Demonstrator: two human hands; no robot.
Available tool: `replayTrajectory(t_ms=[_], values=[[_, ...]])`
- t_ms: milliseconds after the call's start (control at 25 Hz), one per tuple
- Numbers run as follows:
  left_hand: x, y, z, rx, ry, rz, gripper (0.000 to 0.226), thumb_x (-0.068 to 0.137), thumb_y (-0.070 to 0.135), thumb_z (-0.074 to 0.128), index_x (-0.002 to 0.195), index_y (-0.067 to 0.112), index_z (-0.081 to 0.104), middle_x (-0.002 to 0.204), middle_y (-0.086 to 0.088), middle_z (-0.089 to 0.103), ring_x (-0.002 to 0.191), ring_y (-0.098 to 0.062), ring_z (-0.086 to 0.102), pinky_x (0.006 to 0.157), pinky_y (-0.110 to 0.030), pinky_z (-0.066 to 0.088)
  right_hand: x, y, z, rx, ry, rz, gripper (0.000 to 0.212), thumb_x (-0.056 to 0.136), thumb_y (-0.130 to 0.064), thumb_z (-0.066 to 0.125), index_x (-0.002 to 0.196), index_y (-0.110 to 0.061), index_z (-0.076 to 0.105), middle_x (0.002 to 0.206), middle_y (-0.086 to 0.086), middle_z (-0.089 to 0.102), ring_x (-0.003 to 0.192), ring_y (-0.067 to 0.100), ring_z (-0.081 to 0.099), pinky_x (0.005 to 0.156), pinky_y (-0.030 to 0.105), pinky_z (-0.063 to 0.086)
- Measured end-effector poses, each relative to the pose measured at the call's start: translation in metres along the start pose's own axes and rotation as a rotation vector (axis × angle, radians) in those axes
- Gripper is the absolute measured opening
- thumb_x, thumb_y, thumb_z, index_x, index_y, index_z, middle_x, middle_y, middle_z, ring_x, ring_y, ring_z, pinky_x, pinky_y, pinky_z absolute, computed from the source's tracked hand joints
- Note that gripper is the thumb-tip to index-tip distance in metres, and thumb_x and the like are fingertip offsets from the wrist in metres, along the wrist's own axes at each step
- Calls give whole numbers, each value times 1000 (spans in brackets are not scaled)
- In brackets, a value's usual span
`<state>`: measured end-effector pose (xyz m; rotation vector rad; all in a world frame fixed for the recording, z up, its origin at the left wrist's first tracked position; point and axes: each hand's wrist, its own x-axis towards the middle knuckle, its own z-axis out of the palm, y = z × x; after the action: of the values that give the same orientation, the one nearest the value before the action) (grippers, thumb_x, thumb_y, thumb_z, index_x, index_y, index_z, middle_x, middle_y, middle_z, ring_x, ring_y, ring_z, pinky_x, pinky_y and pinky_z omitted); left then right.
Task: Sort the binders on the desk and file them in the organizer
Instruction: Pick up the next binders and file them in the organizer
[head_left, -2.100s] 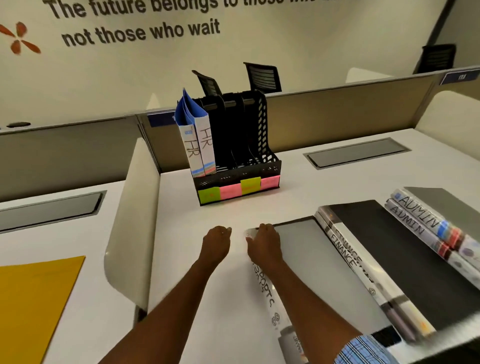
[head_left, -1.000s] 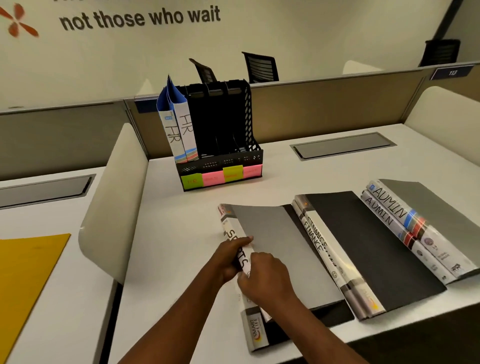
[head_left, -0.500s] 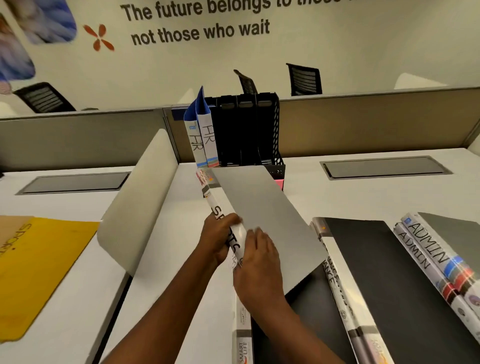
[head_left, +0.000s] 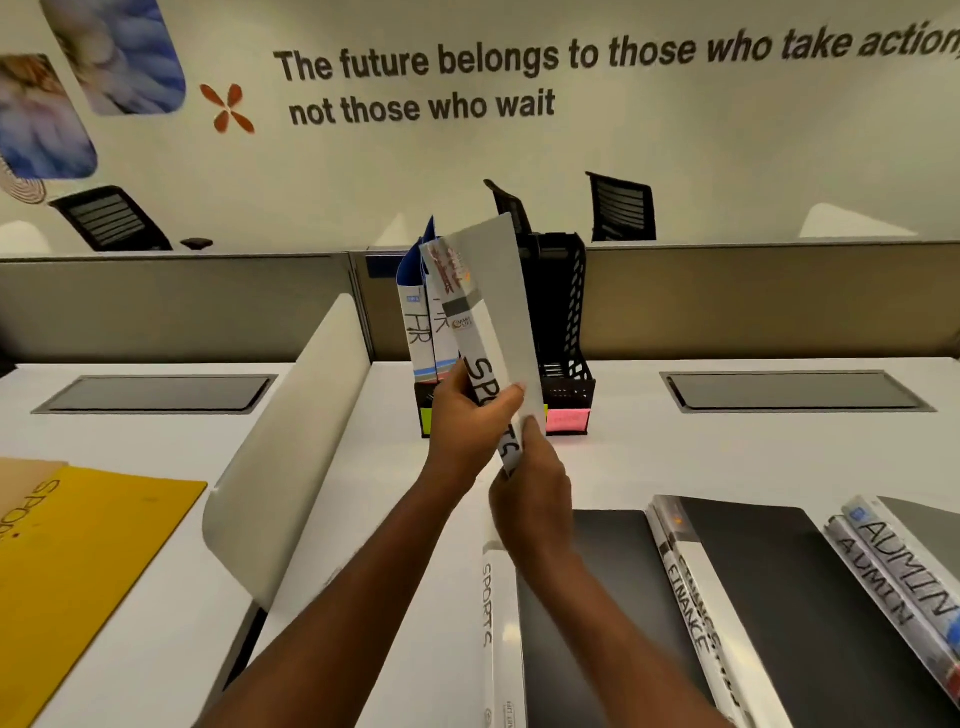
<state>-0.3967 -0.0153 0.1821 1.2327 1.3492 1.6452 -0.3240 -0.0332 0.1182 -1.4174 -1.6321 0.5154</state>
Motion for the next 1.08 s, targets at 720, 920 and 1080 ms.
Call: replayTrajectory(t_ms=[720, 920, 1080], values=[[151, -171, -81, 805, -237, -95, 98, 74, 21, 79, 148, 11, 16, 152, -10, 25, 141, -26, 25, 112, -43, 34, 150, -23, 102, 339, 312, -199, 49, 86, 11, 53, 134, 5, 47, 123, 19, 61, 116, 30, 59, 87, -4, 36], [175, -188, -76, 358, -45, -121, 90, 67, 12, 84, 139, 16, 30, 138, -4, 48, 126, -21, 49, 101, -42, 47, 185, -7, 130, 378, 406, -235, 39, 87, -4, 49, 124, 6, 54, 114, 16, 66, 108, 25, 64, 90, 5, 44], [196, -196, -72, 296, 21, -162, 75, 72, 13, 80, 135, 18, 40, 130, -2, 57, 117, -23, 56, 93, -33, 50, 200, 12, 151, 428, 338, -211, 42, 89, -13, 47, 128, 0, 52, 120, 9, 64, 113, 18, 61, 91, 11, 48]])
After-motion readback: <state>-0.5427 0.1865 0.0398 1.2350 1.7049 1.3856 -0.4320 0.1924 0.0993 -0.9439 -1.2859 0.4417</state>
